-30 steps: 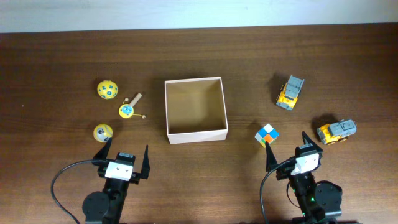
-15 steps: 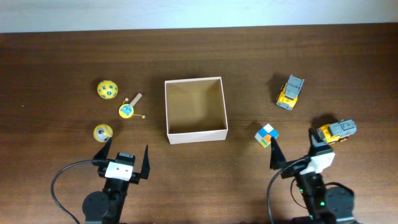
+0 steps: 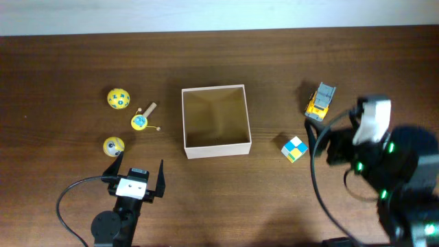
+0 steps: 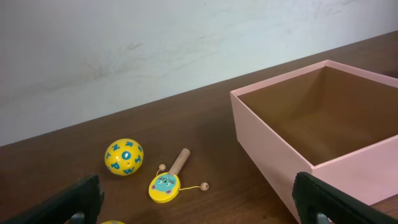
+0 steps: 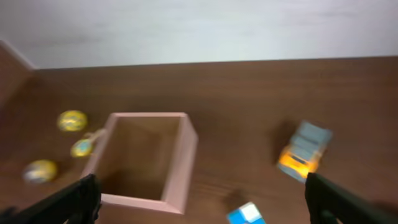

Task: Pack container
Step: 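Move the right gripper over the upper yellow-grey toy truck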

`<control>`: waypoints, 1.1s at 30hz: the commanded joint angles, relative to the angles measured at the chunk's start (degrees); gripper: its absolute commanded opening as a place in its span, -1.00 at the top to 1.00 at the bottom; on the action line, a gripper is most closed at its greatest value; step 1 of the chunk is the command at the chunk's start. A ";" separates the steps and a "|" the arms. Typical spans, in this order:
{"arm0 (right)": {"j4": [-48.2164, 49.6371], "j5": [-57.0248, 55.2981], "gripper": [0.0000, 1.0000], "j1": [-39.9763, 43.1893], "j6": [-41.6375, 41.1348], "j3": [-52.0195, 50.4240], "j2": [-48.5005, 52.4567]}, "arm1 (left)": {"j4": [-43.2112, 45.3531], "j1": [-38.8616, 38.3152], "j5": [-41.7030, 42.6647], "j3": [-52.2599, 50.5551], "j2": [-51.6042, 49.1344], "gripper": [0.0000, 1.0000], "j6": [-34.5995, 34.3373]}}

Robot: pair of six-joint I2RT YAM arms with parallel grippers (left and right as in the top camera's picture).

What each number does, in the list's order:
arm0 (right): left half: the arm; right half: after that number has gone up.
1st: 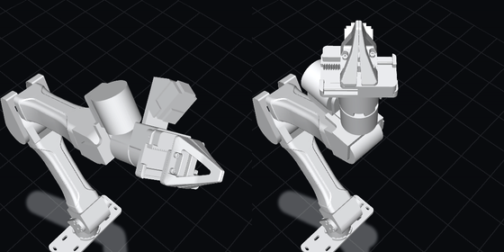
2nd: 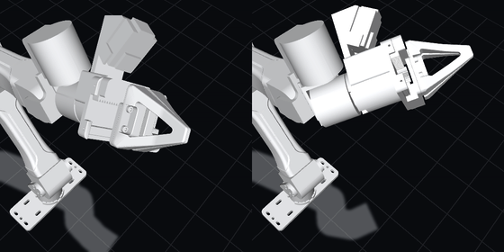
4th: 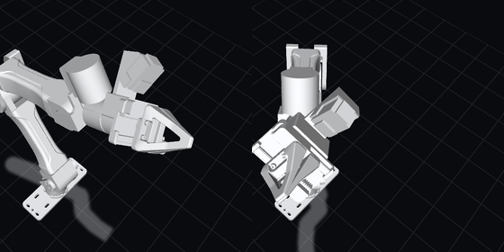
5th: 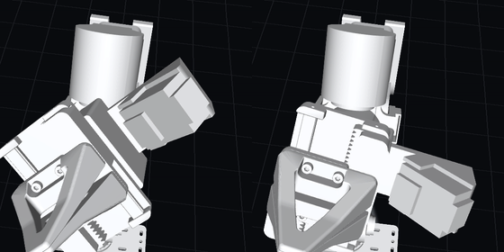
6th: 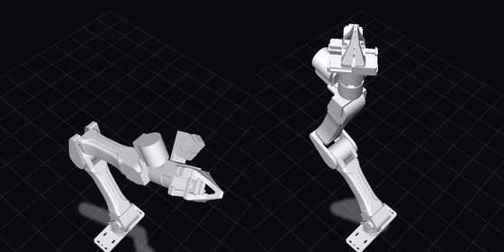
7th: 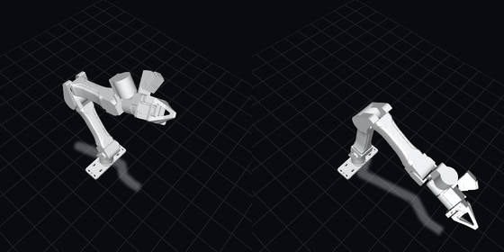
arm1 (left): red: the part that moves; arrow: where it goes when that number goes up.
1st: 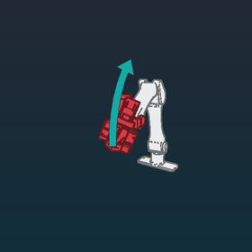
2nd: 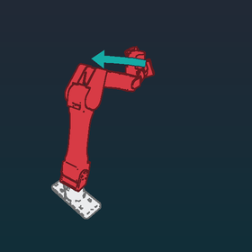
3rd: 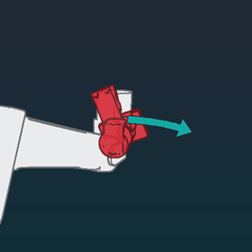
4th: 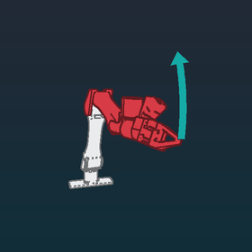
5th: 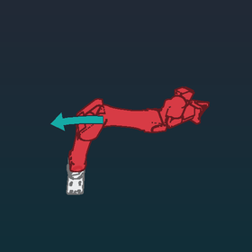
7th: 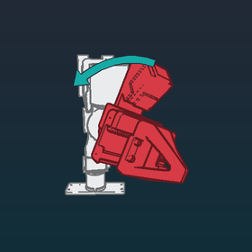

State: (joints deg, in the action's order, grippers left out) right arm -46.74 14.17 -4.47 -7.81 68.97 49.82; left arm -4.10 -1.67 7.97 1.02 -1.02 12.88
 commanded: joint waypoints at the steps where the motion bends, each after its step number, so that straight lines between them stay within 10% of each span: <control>1: -1.29 10.91 -0.97 0.37 -0.66 6.73 5.81 | -0.07 0.35 -0.24 -0.35 0.02 -0.98 0.87; 9: 1.07 15.82 -0.98 0.37 0.22 8.31 15.02 | -0.07 0.35 -0.24 -0.35 0.02 -0.98 0.87; 19: -1.44 -19.85 -0.98 0.37 -16.81 8.31 30.80 | -0.07 0.35 -0.24 -0.35 0.02 -0.98 0.87; 33: 3.65 -28.41 -0.98 0.39 -27.41 8.31 50.27 | -0.07 0.35 -0.24 -0.35 0.02 -0.98 0.87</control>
State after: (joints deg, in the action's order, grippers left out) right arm -43.86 -11.14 -4.47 -32.77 76.40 97.91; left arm -4.10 -1.67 7.97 1.02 -1.02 12.88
